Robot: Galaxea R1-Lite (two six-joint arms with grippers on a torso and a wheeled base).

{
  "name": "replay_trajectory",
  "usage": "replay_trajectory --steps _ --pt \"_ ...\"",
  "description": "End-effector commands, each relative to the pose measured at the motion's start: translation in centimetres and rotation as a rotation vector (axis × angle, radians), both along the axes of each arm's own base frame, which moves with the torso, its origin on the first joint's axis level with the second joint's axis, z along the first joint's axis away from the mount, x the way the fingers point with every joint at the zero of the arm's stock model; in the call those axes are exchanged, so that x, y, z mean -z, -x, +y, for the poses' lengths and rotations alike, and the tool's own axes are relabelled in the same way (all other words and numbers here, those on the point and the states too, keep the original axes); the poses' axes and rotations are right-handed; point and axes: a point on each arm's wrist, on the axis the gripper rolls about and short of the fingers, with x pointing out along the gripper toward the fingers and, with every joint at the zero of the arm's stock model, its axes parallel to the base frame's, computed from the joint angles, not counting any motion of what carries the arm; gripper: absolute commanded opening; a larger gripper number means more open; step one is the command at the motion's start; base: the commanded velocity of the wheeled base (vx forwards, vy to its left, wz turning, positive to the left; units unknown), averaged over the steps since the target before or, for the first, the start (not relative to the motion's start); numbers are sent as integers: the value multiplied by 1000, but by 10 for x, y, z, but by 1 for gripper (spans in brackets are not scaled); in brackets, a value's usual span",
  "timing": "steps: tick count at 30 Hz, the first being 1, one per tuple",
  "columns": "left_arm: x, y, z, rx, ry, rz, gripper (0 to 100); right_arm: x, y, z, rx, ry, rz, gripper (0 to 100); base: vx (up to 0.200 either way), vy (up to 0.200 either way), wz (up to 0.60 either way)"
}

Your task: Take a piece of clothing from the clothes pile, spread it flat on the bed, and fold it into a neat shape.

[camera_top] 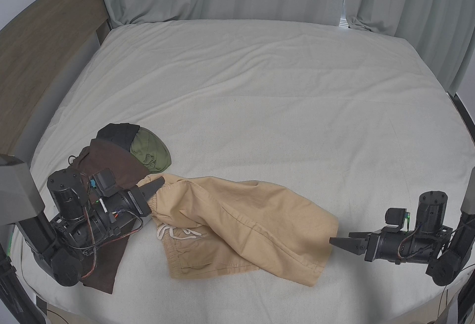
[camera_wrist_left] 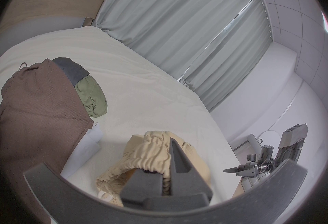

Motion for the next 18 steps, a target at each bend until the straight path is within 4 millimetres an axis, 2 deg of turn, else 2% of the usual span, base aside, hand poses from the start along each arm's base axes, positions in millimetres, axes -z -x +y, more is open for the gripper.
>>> replay_trajectory --steps 1,7,9,18 --pt "2 -1 0 -2 -1 7 0 15 0 3 -13 19 64 100 0 0 0" --pt "6 -2 0 -2 -7 18 0 31 -2 4 -13 24 85 100 0 0 0" --pt "6 -2 0 -4 -8 20 0 45 -3 5 -15 37 129 100 0 0 0" --pt "6 -2 0 -4 -8 20 0 50 -2 14 -54 39 155 100 0 0 0"
